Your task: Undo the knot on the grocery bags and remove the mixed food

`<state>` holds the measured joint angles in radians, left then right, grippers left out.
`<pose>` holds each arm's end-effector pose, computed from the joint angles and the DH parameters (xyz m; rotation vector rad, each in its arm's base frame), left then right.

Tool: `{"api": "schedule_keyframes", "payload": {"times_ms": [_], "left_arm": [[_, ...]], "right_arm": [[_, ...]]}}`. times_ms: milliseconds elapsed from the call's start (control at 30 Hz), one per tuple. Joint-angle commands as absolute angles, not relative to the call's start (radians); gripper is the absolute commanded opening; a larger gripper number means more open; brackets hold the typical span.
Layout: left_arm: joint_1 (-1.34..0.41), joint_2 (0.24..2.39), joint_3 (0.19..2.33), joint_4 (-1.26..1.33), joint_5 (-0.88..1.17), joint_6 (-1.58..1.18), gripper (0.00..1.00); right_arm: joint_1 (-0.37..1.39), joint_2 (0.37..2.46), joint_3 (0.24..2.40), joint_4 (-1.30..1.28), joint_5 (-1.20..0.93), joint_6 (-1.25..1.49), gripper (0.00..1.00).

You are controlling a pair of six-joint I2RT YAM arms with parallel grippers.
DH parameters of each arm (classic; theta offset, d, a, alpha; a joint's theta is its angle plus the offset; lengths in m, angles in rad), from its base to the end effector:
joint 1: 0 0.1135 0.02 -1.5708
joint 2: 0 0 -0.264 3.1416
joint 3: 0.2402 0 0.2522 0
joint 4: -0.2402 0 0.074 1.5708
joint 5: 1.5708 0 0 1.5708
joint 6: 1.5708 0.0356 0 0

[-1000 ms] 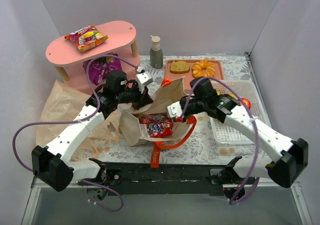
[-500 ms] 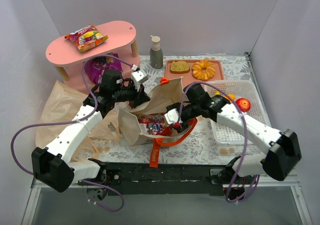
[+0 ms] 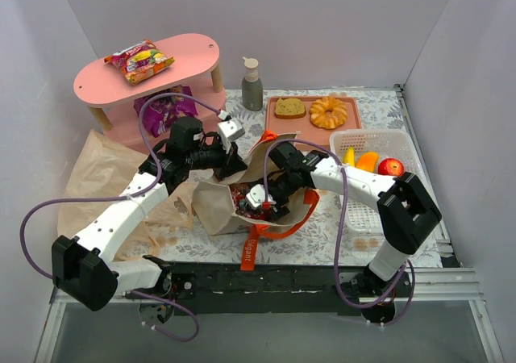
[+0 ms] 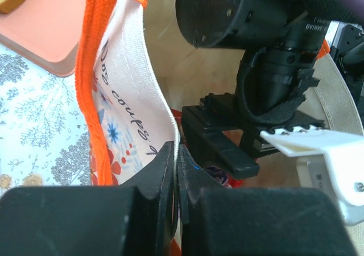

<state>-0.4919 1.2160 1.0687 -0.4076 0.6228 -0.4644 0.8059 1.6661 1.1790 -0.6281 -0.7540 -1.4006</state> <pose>0.2254 -0.1443 0.3302 0.4285 2.2155 -1.2037 0.2135 0.2576 0.2249 -2.2392 0.8841 0.7447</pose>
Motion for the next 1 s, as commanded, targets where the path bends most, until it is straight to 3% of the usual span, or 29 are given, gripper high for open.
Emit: {"api": "schedule_keyframes", "payload": {"times_ms": [0, 33, 67, 133, 367, 567, 967], "left_arm": [[-0.503, 1.184, 1.034, -0.440, 0.617, -0.483, 0.00], [-0.503, 1.186, 1.031, -0.439, 0.614, -0.479, 0.00], [-0.503, 1.186, 1.031, -0.434, 0.611, -0.477, 0.00], [-0.503, 1.187, 1.028, -0.426, 0.607, -0.472, 0.00], [-0.503, 1.158, 1.029, -0.436, 0.580, -0.428, 0.00], [-0.500, 1.134, 1.075, -0.408, 0.548, -0.382, 0.00], [-0.495, 1.236, 1.094, -0.347, 0.643, -0.497, 0.00]], "right_arm": [[0.822, 1.672, 1.121, -0.378, -0.703, -1.292, 0.65], [0.822, 1.675, 1.129, -0.374, -0.681, -1.225, 0.51], [0.822, 1.678, 1.149, -0.386, -0.680, -1.198, 0.24], [0.819, 1.655, 1.198, -0.440, -0.669, -1.163, 0.03], [0.784, 1.379, 1.201, -0.503, -0.617, -1.057, 0.01], [0.776, 1.108, 1.121, -0.378, -0.511, -0.925, 0.01], [0.776, 1.120, 1.529, -0.324, -0.315, -0.773, 0.01]]}}
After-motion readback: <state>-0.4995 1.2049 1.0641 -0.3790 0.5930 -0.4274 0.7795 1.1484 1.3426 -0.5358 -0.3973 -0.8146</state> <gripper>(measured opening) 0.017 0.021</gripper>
